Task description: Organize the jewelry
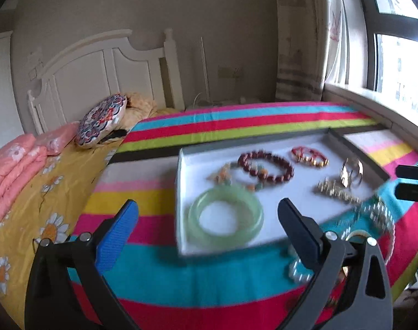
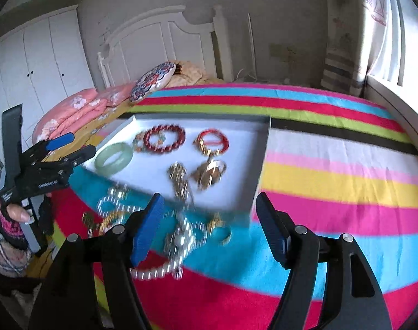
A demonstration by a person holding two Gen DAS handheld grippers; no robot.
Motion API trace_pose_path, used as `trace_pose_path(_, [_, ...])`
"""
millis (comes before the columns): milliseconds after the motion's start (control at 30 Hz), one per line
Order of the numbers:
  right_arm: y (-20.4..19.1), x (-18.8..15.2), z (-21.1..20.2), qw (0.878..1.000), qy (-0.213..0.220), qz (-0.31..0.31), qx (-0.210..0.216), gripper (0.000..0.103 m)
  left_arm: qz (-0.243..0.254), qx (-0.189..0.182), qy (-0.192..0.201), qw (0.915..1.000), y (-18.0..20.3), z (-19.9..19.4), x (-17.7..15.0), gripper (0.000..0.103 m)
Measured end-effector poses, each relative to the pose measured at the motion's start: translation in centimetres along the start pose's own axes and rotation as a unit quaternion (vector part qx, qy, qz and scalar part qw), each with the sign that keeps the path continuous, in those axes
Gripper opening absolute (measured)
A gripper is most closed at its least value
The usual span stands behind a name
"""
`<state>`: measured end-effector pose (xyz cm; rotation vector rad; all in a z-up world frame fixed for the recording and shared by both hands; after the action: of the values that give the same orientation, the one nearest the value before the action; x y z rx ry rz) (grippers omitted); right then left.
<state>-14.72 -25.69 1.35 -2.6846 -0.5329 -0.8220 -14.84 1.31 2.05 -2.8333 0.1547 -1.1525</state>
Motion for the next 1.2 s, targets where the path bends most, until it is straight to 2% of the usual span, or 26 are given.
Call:
trace_pose_path(167, [-1.0, -2.0, 1.1, 0.999, -0.032, -0.013, 0.007, 0.067, 0.021, 0.025, -0.007, 0.9994, 0.0, 0.1, -1.7, 0.100])
trace_pose_path(300, [-2.1, -2.1, 1.9, 0.999, -0.039, -0.023, 0.016, 0.063, 0.016, 0.023, -0.020, 0.9994, -0.2, 0.7, -1.8, 0.100])
trace_pose_path(367, [-2.2, -2.0, 2.0, 0.999, -0.041, -0.022, 0.018, 0.053, 0.016, 0.022, -0.025, 0.9993, -0.2, 1.0, -1.8, 0.100])
trace_pose_path(500, [-2.2, -2.1, 2.2, 0.999, -0.042, -0.018, 0.022, 0.044, 0.012, 0.016, -0.032, 0.9993, -0.4, 1.4, -1.7, 0.100])
trace_pose_path(633, [-2.4, -2.0, 2.2, 0.999, -0.038, -0.020, 0.022, 0.030, 0.006, 0.007, -0.035, 0.9993, -0.6, 1.6, -1.7, 0.100])
trace_pose_path(733, [-2.8, -2.2, 2.4, 0.999, -0.041, -0.027, 0.014, 0.029, 0.004, 0.005, -0.035, 0.9994, -0.7, 1.7, -1.7, 0.100])
trace_pose_path(833, [-3.0, -2.4, 2.1, 0.999, -0.034, -0.038, -0.005, 0.021, 0.004, 0.005, -0.034, 0.9994, -0.7, 1.6, -1.7, 0.100])
trace_pose_path(867, [-3.2, -2.5, 1.9, 0.998, -0.028, -0.045, -0.014, 0.008, 0.003, 0.005, -0.035, 0.9994, -0.7, 1.7, -1.7, 0.100])
trace_pose_path(933, [-4.0, -2.5, 1.1, 0.997, -0.009, -0.066, -0.034, 0.009, 0.003, 0.006, -0.035, 0.9994, -0.7, 1.6, -1.7, 0.100])
trace_pose_path(1067, [-4.4, -1.8, -0.3, 0.996, 0.019, -0.073, -0.044, 0.009, -0.001, 0.004, -0.036, 0.9994, -0.8, 1.6, -1.7, 0.100])
trace_pose_path(1133, [-4.0, -1.6, -0.7, 0.997, 0.026, -0.063, -0.044, 0.009, -0.003, 0.003, -0.035, 0.9994, -0.9, 1.6, -1.7, 0.100])
trace_pose_path(1200, [-3.8, -1.2, -1.5, 0.998, 0.033, -0.055, -0.020, 0.009, -0.005, -0.001, -0.037, 0.9993, -0.9, 1.7, -1.7, 0.100])
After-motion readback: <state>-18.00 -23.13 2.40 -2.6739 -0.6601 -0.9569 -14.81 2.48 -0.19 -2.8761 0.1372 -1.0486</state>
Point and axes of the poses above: each gripper's, at about its wrist camera, not at the fingertips, and z roughly the way its jaws point, y to its right, x to its top, the point moved 4 cm from there along z, roughly the way its jaws point, and after that the axes turned 14 degrees about -y, right-handed, at the moved point
